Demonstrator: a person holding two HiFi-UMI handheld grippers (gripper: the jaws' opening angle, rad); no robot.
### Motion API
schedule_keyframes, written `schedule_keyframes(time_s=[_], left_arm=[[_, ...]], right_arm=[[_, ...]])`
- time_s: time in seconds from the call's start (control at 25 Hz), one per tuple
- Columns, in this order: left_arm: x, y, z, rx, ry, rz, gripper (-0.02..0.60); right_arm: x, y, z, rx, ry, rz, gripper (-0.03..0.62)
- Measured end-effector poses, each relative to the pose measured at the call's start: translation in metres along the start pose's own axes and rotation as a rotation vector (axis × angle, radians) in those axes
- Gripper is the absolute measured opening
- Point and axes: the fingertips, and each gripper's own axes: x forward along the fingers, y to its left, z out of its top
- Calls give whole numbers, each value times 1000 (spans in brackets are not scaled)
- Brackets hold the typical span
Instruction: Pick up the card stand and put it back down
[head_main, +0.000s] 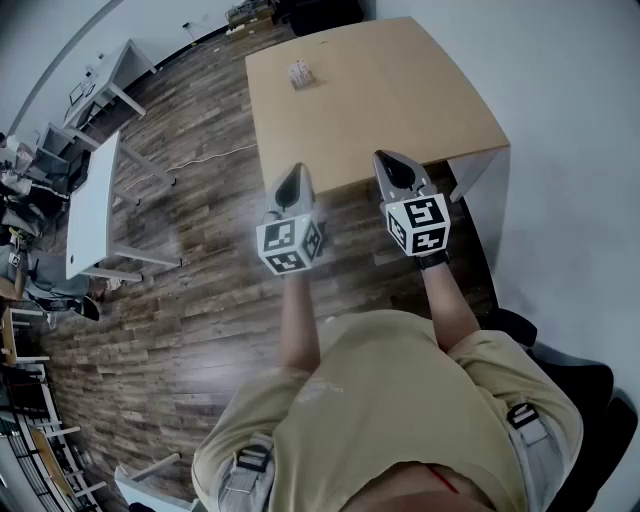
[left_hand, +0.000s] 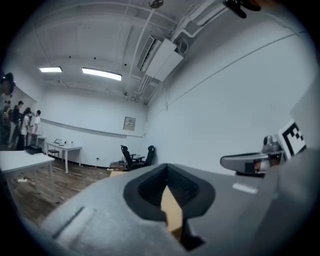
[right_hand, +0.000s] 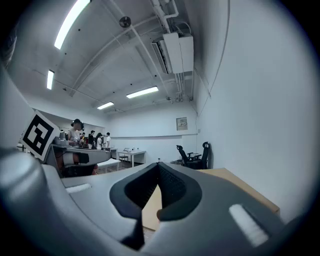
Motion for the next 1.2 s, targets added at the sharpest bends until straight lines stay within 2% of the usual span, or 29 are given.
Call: schedule_keyframes(time_s=[0.28,0.6,0.72,0.96,1.2], left_arm=[[12,-45,-11,4,7,3,2],[34,-50,-13,-21,-5,-4,2],[53,-48,-20,-18,8,-18,2],[106,-21,-19,-51,-21,-30,2],[169,49,0,-111,-51,35,2]], right_arm=[[-18,-34,-9,32,-6,29,3],[-14,-57,-5,112,-43,43,3],[-3,-62,-9,111,-43,50,3],[52,-72,-11,99,-28,71,3],[146,-73,9,88,-10,136,3]])
